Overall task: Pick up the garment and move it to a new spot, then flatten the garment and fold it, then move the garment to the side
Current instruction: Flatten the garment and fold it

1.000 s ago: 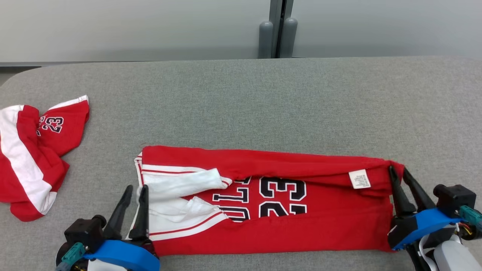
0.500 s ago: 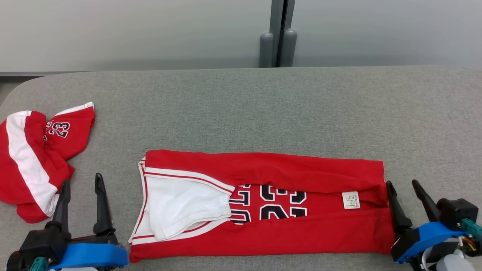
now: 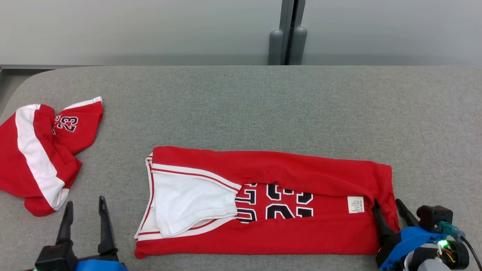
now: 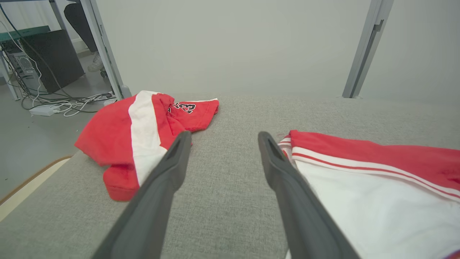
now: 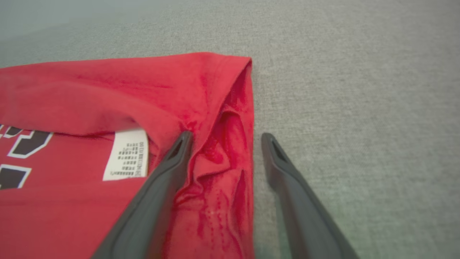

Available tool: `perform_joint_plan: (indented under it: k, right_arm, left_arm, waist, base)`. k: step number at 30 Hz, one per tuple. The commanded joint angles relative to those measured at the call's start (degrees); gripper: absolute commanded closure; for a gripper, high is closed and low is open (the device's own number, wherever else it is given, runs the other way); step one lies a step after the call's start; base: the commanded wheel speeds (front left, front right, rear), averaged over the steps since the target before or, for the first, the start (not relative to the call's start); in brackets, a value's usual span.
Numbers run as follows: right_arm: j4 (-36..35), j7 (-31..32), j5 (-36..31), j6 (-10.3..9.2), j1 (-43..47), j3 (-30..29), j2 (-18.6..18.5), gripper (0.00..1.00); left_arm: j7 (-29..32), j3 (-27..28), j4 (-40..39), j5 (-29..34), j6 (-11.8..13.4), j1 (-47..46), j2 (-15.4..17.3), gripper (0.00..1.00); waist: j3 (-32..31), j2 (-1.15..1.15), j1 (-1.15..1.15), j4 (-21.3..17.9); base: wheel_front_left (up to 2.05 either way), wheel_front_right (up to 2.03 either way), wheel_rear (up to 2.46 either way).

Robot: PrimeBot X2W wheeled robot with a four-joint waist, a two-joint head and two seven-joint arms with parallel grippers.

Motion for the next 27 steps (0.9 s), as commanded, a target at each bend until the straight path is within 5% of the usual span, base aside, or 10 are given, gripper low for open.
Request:
perform_joint_plan:
  k: [1,2,3,4,6,16,27]
  right_arm:
    - [1.13,0.16,0.55,0.01,0.28,0.77,0.27,0.0]
    - [1.76,0.2,0.87,0.01,0.39,1.46,0.62,0.24]
    - [2.44,0.24,1.39,0.01,0.55,2.3,0.93,0.34]
    - [3.11,0.38,1.97,0.02,0.68,3.07,1.26,0.71]
    - [4.02,0.45,3.47,0.01,0.61,4.11,1.45,1.0]
    - [4.49,0.09,9.66,-0.06,-1.75,2.28,-4.35,1.0]
    - [2.36,0.07,8.56,-0.04,-0.37,-2.33,-9.24,1.0]
  left_arm:
    - [-0.15,0.03,0.14,0.38,-0.31,0.39,-0.46,0.0]
    - [-0.15,0.03,0.51,0.85,-0.46,0.39,-0.51,0.0]
    - [-0.15,-0.03,0.79,1.28,-0.61,0.42,-0.53,0.0]
    - [-0.15,0.04,0.98,1.53,-0.76,0.43,-0.57,0.0]
    - [-0.15,0.31,1.25,2.05,-0.82,0.63,-0.75,0.0]
    - [-0.16,0.48,1.46,4.02,-0.66,1.38,-1.13,0.0]
    - [-0.16,0.64,1.95,3.76,-0.57,2.57,-1.42,0.0]
  waist:
    - [-0.1,-0.01,0.0,0.03]
    - [-0.22,-0.01,0.0,0.06]
    - [-0.35,-0.01,0.0,0.07]
    - [-0.48,-0.01,0.0,0.06]
    - [-0.77,-0.01,0.0,-0.07]
    - [-2.68,-0.01,0.0,-1.41]
    - [-5.08,-0.01,0.0,-3.02]
  base:
    - [0.0,0.0,0.0]
    - [0.0,0.0,0.0]
    - [0.0,0.0,0.0]
    - [0.0,0.0,0.0]
    - [0.0,0.0,0.0]
    - [0.0,0.0,0.0]
    - [0.0,0.0,0.0]
